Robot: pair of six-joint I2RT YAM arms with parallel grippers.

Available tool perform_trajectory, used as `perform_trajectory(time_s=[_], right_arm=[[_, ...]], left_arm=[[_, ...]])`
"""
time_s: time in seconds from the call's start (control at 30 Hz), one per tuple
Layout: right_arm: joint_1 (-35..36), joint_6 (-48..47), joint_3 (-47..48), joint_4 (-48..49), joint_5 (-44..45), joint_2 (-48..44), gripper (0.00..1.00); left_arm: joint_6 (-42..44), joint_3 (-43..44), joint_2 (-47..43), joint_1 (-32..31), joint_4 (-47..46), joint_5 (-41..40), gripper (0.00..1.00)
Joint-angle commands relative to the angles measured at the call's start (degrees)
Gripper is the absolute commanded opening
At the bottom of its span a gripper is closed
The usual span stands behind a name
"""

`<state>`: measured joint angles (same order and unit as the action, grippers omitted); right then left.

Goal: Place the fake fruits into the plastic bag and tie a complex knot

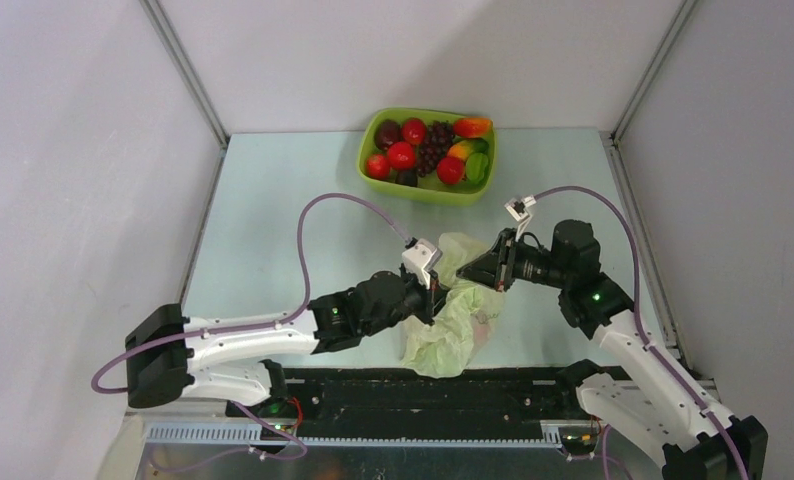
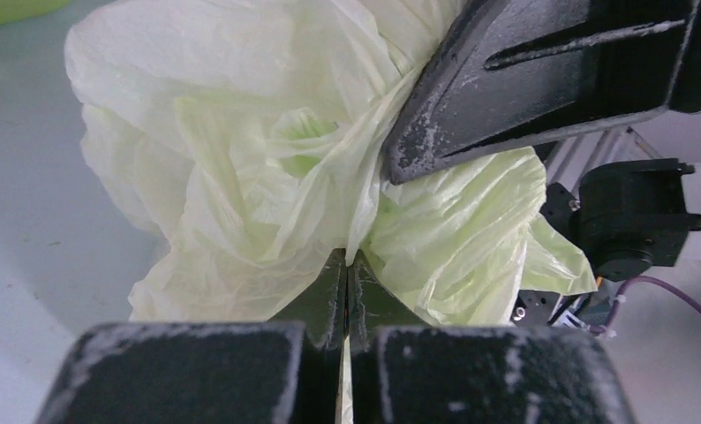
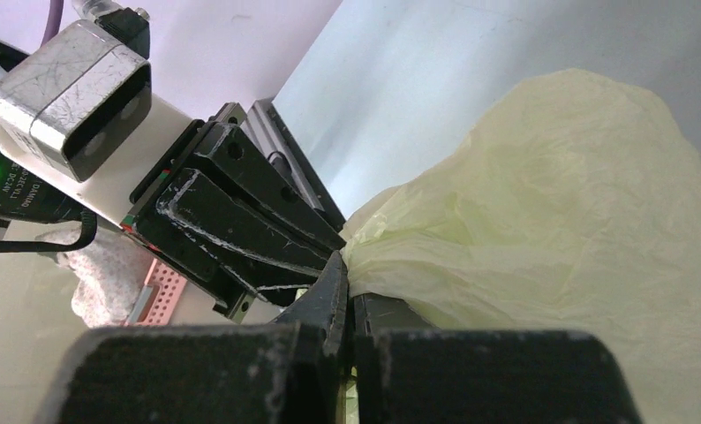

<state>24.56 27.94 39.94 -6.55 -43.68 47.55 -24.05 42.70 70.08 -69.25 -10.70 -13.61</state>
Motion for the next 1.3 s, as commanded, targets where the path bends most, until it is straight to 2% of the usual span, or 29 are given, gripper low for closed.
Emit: perform_trajectory(time_s=[0.0,0.3,0.43,0.5,0.53,0.57,0.6,0.63,0.67,0.77,0.9,1.03,1.27], right_arm=[[1.36,1.87,-1.44,5.91,8.3,-3.41,0.03],[3.05,5.81,-7.01,15.59,11.63,-5.95,0.02],[2.92,6.73,-8.69,19.99,8.06,-5.89,0.0],[2.86,6.98,-9.11,21.88,5.5,-5.78,0.0],[2.8,7.07,-9.15,22.39,3.57,-5.55,0.0],[2.79,7.09,-9.17,23.23,2.58,-5.37,0.0],[2.69,7.31,-9.18,24.08,0.4,-5.06,0.0],[2.65,7.44,-9.18,24.54,-0.63,-4.9,0.0],[2.64,7.66,-9.18,25.39,-2.55,-4.61,0.0],[2.43,8.72,-9.18,27.57,-6.69,-3.75,0.0],[2.32,9.53,-9.18,29.5,-11.76,-2.03,0.0],[2.36,9.07,-9.26,30.31,-13.24,-1.19,0.0],[2.4,10.35,-9.27,33.38,-14.4,-0.83,0.0]], left_arm=[[-3.29,-2.21,-0.78,-1.0,-7.85,3.96,0.0],[-6.29,-4.74,0.97,-1.17,-15.7,8.31,0.0],[-5.8,-5.07,-1.99,-1.07,-11.56,6.22,0.02],[-4.62,-4.3,-5.08,-0.99,-6.69,3.72,0.19],[-3.75,-4.03,-6.21,-0.93,-4.94,2.19,0.36],[-3.34,-3.39,-8.72,-0.63,-1.91,1.7,0.46],[-2.66,-2.68,-10.05,-0.32,-0.44,1.69,0.62],[-2.27,-2.34,-12.34,0.47,2.11,2.15,0.7],[-1.25,-1.43,-14.27,0.93,3.2,4.41,0.81],[2.14,2.18,-16.47,3.44,11.85,8.34,0.93],[1.4,7.38,-17.31,7.81,17.87,13.45,0.95],[-4.29,8.28,-17.85,11.88,13.81,22.61,0.94],[-14.08,7.03,-14.96,15.65,7.04,30.84,0.84]])
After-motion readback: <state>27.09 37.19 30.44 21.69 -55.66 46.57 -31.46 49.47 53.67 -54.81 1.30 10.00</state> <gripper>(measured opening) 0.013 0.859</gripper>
